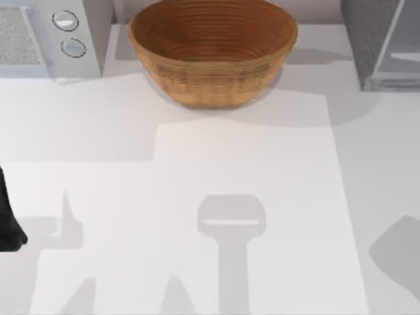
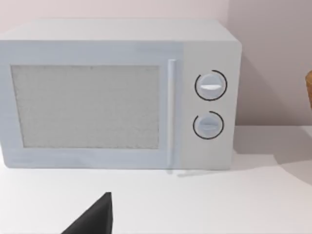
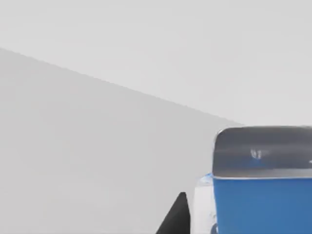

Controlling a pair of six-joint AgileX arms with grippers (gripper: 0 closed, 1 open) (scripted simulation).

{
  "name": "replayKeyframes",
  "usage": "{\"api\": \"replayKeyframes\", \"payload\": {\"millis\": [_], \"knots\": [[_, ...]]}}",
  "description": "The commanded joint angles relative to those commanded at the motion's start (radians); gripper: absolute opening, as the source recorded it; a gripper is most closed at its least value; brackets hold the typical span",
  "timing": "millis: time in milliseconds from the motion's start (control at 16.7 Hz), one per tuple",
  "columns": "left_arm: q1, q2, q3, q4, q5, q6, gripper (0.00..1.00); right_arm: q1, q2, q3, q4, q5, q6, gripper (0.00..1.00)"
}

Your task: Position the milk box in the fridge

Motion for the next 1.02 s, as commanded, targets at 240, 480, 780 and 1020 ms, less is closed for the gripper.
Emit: {"api": "replayKeyframes", "payload": {"millis": [240, 480, 780, 1020], "knots": [[0.0, 0.0, 0.0, 0.0, 0.0, 0.0, 1.0, 0.532, -0.143, -0.072, -0.09, -0.101, 0.004, 0.0], [0.0, 0.0, 0.0, 0.0, 0.0, 0.0, 1.0, 1.169, -0.345, -0.141, -0.174, -0.178, 0.01, 0.0], [0.0, 0.0, 0.0, 0.0, 0.0, 0.0, 1.0, 1.834, -0.685, -0.23, -0.278, -0.277, 0.013, 0.0], [0.0, 0.0, 0.0, 0.0, 0.0, 0.0, 1.0, 2.186, -0.914, -0.297, -0.351, -0.357, 0.008, 0.0]]}}
